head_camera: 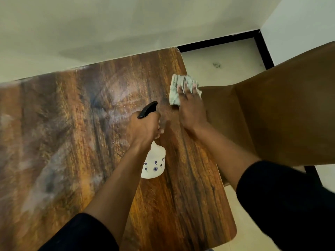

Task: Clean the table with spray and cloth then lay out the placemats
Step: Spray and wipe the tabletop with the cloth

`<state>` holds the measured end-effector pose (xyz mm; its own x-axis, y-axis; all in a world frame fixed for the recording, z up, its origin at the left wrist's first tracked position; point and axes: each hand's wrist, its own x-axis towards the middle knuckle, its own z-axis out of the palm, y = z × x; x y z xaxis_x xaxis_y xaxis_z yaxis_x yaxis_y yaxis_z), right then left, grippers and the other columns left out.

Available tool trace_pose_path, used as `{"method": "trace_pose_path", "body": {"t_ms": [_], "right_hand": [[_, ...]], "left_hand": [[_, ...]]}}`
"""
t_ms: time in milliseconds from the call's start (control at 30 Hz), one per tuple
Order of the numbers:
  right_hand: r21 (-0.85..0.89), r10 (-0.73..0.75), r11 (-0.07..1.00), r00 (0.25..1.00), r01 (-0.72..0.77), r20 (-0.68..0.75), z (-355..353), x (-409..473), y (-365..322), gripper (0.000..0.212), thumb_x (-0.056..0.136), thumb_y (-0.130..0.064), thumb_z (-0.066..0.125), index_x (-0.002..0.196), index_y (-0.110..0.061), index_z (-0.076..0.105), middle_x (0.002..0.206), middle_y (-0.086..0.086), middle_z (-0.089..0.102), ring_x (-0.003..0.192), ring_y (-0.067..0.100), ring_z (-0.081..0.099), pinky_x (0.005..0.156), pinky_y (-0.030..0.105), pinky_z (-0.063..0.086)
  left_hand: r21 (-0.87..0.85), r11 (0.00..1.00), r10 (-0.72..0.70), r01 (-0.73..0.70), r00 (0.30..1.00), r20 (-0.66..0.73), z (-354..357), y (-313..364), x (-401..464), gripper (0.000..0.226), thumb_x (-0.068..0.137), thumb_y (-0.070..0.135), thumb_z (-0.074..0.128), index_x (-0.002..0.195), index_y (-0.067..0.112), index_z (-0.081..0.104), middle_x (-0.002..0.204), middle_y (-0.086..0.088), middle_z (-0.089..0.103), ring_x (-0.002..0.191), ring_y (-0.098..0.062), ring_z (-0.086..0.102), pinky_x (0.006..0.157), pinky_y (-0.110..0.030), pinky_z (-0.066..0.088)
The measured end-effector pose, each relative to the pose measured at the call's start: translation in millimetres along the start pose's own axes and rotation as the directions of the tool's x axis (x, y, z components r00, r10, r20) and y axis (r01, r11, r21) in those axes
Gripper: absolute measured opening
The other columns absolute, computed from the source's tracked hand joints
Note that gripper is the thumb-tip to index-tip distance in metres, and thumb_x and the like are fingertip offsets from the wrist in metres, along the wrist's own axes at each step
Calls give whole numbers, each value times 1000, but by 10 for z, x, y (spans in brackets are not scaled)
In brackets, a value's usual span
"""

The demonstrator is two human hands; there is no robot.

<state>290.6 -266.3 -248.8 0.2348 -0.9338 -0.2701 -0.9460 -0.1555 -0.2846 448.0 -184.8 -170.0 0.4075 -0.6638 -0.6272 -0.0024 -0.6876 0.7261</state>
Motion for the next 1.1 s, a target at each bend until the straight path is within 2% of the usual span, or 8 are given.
{"method": "trace_pose_path", "body": {"t_ms": [100, 200, 367, 533, 667, 767, 967, 1100], "right_hand": [[42, 21, 999, 1000, -20, -8, 177, -693, 2, 75, 103, -39, 46, 164, -15, 10, 171, 8, 3, 157, 36, -4, 125, 45, 3], [34, 35, 999, 999, -35, 2, 289, -1264, 55, 75, 102, -34, 43, 164, -17, 5, 171, 7, -1, 157, 34, -10, 124, 43, -1], [40, 1, 999, 1000, -2, 21, 266, -1413, 67, 73, 94, -37, 13, 164, -16, 9, 171, 7, -1, 157, 34, -10, 127, 47, 4], [63, -122, 991, 992, 120, 14, 145, -935, 94, 75, 91, -36, 17, 163, -14, 12, 171, 10, 3, 157, 34, -9, 127, 47, 3], [12, -125, 992, 990, 126, -58, 83, -244, 37, 73, 100, -13, 44, 164, -17, 8, 171, 8, 0, 157, 33, -11, 123, 38, -9], [9, -115, 993, 992, 115, -56, -17, 282, -46, 72, 103, -16, 45, 164, -18, 6, 171, 7, -2, 157, 32, -12, 120, 35, -12], [-27, -113, 993, 992, 111, -60, -188, 1288, -136, 69, 102, -13, 41, 164, -20, 10, 172, 7, 2, 157, 34, -4, 127, 45, 4], [-29, -83, 996, 995, 81, -53, -324, 1719, -242, 67, 103, -18, 42, 163, -19, 14, 171, 8, 5, 157, 37, 0, 127, 47, 8]], "left_hand": [[-1, 1000, -6, 6, 1000, -15, -2, 50, 51, 16, 93, 17, 69, 83, 7, 77, 67, -8, 72, 63, -27, 78, 56, -30, 52], [10, 1000, 22, -22, 1000, -3, 3, 112, 86, 17, 95, 15, 68, 82, 7, 77, 69, -9, 72, 62, -26, 77, 56, -29, 53], [7, 999, 35, -35, 999, 13, 2, 125, 228, 16, 96, 16, 69, 92, 2, 77, 68, -9, 71, 62, -26, 77, 51, -28, 53], [-5, 999, 42, -42, 999, 25, -22, 146, 418, 16, 96, 15, 69, 98, 2, 78, 68, -11, 71, 64, -29, 77, 49, -26, 50], [4, 999, 40, -40, 999, -13, -24, 273, 598, 22, 94, 20, 71, 101, -1, 77, 67, -11, 72, 62, -30, 79, 50, -28, 51], [34, 998, 52, -51, 998, -25, -41, 371, 796, 33, 91, 26, 71, 113, 1, 75, 68, -9, 75, 63, -29, 80, 58, -29, 55], [49, 993, 112, -110, 993, -41, -104, 513, 1076, 31, 90, 29, 70, 110, 6, 76, 77, -12, 79, 63, -28, 81, 64, -34, 61], [23, 994, 111, -110, 993, -42, -158, 571, 1138, 48, 79, 36, 69, 116, 7, 74, 82, -14, 79, 66, -32, 81, 62, -32, 58]]}}
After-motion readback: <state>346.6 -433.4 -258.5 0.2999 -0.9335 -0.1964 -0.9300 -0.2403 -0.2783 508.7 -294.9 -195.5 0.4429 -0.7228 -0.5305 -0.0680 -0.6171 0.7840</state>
